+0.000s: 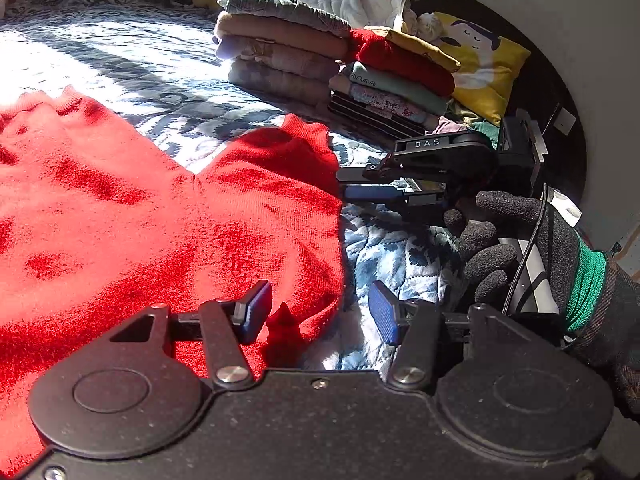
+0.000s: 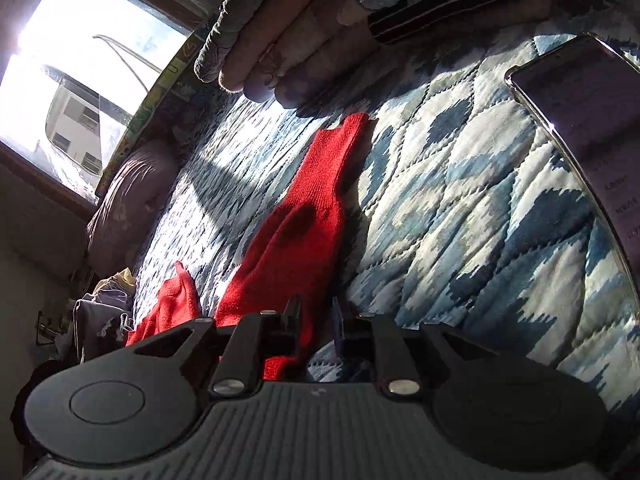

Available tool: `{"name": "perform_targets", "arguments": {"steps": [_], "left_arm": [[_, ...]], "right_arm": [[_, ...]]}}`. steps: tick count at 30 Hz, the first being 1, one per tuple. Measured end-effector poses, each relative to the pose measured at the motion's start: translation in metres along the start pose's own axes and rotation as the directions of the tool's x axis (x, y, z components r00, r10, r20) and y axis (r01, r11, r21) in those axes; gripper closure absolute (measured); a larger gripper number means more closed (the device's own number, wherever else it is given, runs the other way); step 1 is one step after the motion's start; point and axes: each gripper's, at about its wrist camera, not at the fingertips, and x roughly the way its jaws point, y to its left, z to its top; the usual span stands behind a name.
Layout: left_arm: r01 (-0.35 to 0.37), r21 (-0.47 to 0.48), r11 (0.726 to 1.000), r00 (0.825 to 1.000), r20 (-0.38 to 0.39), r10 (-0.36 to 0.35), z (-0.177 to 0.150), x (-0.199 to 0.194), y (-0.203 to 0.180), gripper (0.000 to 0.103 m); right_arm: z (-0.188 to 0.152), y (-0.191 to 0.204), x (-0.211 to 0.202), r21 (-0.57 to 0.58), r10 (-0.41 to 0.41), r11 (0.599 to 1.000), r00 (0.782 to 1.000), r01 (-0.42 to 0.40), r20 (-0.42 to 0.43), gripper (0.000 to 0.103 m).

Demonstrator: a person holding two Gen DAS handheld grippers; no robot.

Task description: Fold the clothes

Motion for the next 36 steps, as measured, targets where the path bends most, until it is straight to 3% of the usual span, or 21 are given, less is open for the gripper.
{"name": "perform_targets", "arguments": {"steps": [1, 6, 9, 10, 11, 13, 15, 18, 19, 20, 22, 23, 25, 27, 30, 31, 33, 34, 36], "left_arm": [[0.002, -0.011, 1.000, 1.000, 0.028, -0.002, 0.001, -0.004, 0.000, 0.051], [0.017, -0.023, 1.000, 0.999, 0.046, -0.016, 0.004, -0.002, 0.003, 0.051], [0.005, -0.023, 1.000, 1.000, 0.011, -0.004, 0.004, 0.008, 0.006, 0.051], [0.000, -0.024, 1.000, 1.000, -0.008, 0.000, 0.004, 0.013, 0.008, 0.051], [-0.004, -0.023, 1.000, 1.000, -0.023, 0.003, 0.003, 0.015, 0.009, 0.051], [0.000, -0.018, 1.000, 0.999, -0.044, -0.001, 0.003, 0.018, 0.010, 0.051], [0.002, -0.022, 1.000, 0.997, -0.075, -0.004, 0.003, 0.021, 0.013, 0.051], [0.012, -0.015, 1.000, 0.996, -0.086, -0.013, 0.002, 0.017, 0.013, 0.049], [0.013, -0.013, 1.000, 0.996, -0.087, -0.014, 0.002, 0.015, 0.013, 0.049], [0.013, -0.017, 1.000, 0.997, -0.080, -0.014, 0.003, 0.012, 0.013, 0.049], [0.015, -0.018, 1.000, 0.998, -0.055, -0.016, 0.005, 0.003, 0.013, 0.049], [0.017, -0.017, 1.000, 0.999, -0.041, -0.017, 0.006, -0.001, 0.014, 0.049], [0.004, -0.025, 1.000, 1.000, -0.023, -0.005, 0.009, -0.007, 0.017, 0.049], [-0.027, -0.047, 0.999, 1.000, -0.010, 0.027, 0.010, -0.014, 0.024, 0.049], [-0.090, -0.115, 0.989, 0.996, 0.015, 0.093, 0.010, -0.027, 0.041, 0.049], [-0.104, -0.143, 0.984, 0.994, 0.024, 0.109, 0.009, -0.032, 0.047, 0.049], [-0.123, -0.187, 0.975, 0.990, 0.041, 0.133, 0.007, -0.043, 0.057, 0.049], [-0.131, -0.202, 0.971, 0.988, 0.050, 0.143, 0.006, -0.051, 0.062, 0.049], [-0.143, -0.227, 0.963, 0.985, 0.064, 0.161, 0.001, -0.065, 0.069, 0.049]], "right_arm": [[0.006, 0.001, 0.003, -0.010, -0.004, 1.000, 1.000, 0.004, 0.014, 0.036], [0.045, 0.006, 0.040, -0.030, -0.106, 0.994, 0.993, 0.108, 0.043, 0.038], [0.067, 0.014, 0.067, -0.084, -0.159, 0.983, 0.987, 0.161, 0.031, 0.049], [0.072, 0.018, 0.076, -0.111, -0.171, 0.979, 0.985, 0.171, 0.010, 0.080], [0.073, 0.025, 0.076, -0.158, -0.167, 0.973, 0.986, 0.170, 0.030, 0.097], [0.073, 0.042, 0.072, -0.285, -0.146, 0.944, 0.984, 0.168, 0.099, 0.098], [0.070, 0.054, 0.080, -0.426, -0.183, 0.879, 0.976, 0.215, 0.115, 0.098], [0.070, 0.049, 0.097, -0.464, -0.273, 0.838, 0.956, 0.289, 0.103, 0.096], [0.067, 0.050, 0.092, -0.473, -0.294, 0.820, 0.946, 0.323, 0.137, 0.086], [0.063, 0.053, 0.082, -0.475, -0.289, 0.816, 0.944, 0.330, 0.158, 0.080], [0.052, 0.060, 0.061, -0.477, -0.268, 0.814, 0.943, 0.330, 0.195, 0.079], [0.043, 0.066, 0.050, -0.490, -0.234, 0.819, 0.953, 0.299, 0.190, 0.079], [0.016, 0.082, 0.026, -0.538, -0.150, 0.816, 0.976, 0.211, 0.155, 0.079], [-0.017, 0.103, 0.010, -0.608, -0.048, 0.789, 0.995, 0.089, 0.084, 0.080], [-0.064, 0.124, -0.008, -0.693, 0.060, 0.717, 0.998, -0.067, -0.035, 0.081], [-0.086, 0.127, -0.006, -0.742, 0.039, 0.665, 0.995, -0.093, -0.089, 0.085], [-0.119, 0.115, 0.010, -0.830, -0.145, 0.557, 0.983, -0.010, -0.109, 0.088], [-0.127, 0.110, 0.004, -0.846, -0.120, 0.534, 0.990, 0.002, -0.074, 0.088], [-0.130, 0.113, -0.013, -0.839, -0.108, 0.545, 0.993, 0.012, -0.056, 0.088]]}}
